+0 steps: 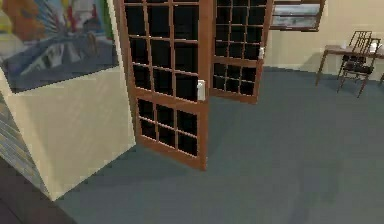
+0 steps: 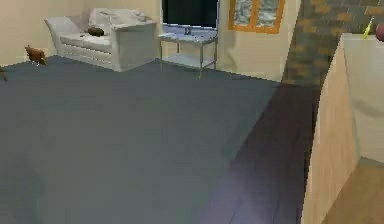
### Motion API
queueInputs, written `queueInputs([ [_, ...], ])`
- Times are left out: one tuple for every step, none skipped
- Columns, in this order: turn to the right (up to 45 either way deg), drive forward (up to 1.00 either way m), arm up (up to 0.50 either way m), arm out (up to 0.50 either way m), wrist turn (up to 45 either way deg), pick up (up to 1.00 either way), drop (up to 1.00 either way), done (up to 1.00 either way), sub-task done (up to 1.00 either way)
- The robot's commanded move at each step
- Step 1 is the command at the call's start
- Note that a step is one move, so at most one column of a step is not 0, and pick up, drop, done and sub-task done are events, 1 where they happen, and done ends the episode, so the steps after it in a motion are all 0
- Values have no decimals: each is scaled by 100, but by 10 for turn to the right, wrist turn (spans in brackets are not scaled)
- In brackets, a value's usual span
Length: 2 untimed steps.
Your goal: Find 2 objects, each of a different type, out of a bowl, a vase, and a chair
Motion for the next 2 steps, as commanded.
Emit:
queueInputs([
  [-450,0,0,0,0,0,0,0,0],
  [0,25,0,0,0,0,0,0,0],
])
